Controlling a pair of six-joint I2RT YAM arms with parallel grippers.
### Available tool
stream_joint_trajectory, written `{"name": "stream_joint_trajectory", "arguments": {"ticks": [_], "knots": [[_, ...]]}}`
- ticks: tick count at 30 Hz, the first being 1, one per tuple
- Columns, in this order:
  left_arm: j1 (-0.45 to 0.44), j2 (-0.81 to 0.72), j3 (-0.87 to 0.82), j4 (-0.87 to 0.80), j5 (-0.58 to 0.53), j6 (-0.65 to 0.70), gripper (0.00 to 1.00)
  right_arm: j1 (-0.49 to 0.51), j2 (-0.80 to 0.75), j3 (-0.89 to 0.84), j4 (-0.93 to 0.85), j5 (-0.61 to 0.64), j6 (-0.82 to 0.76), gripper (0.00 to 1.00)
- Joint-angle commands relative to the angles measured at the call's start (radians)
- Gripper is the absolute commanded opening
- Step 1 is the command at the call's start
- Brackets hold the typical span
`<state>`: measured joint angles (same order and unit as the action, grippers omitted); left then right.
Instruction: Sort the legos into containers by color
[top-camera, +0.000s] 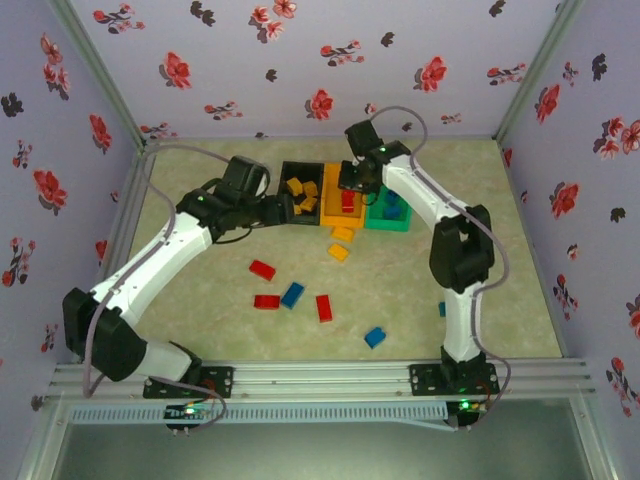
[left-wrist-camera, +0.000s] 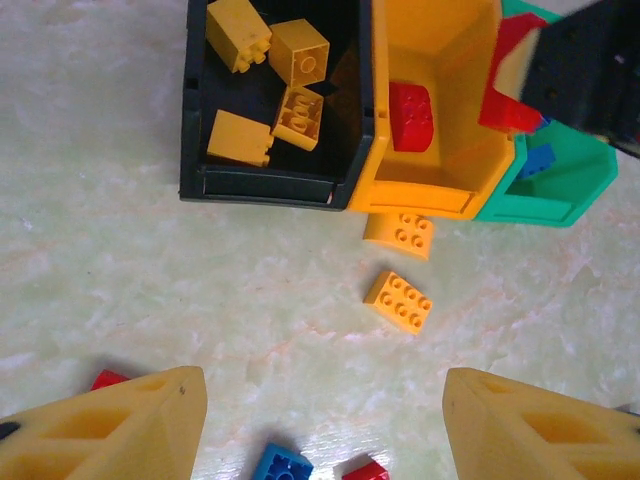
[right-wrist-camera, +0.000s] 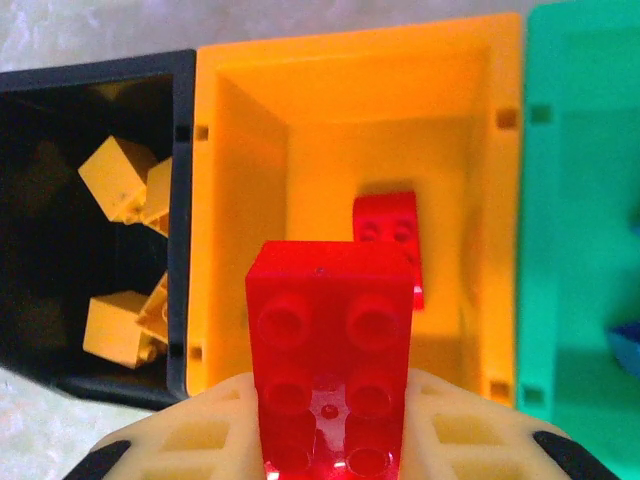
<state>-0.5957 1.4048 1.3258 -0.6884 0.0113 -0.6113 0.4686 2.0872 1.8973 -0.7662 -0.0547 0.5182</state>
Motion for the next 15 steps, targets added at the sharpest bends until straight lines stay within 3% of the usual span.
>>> {"name": "stream_joint_trajectory", "arguments": {"ticks": [1,5,15], "knots": [[-0.01,-0.029,-0.018,-0.035,-0.038,-0.017,0.65,-0.01,0.069,0.098,-0.065,-0.067,-0.026,0.31],[-0.012,-0.038,-0.033,-0.04,-0.062,-0.03,0.67,-0.01,0.105,0.142,-0.068,-0.117,-0.032,0.52],[-0.016,-0.055,-0.075,-0.046,-0.115,-0.077,0.69,-0.01,-0.015,-0.012,-0.021,-0.098,-0.032,0.56]]}}
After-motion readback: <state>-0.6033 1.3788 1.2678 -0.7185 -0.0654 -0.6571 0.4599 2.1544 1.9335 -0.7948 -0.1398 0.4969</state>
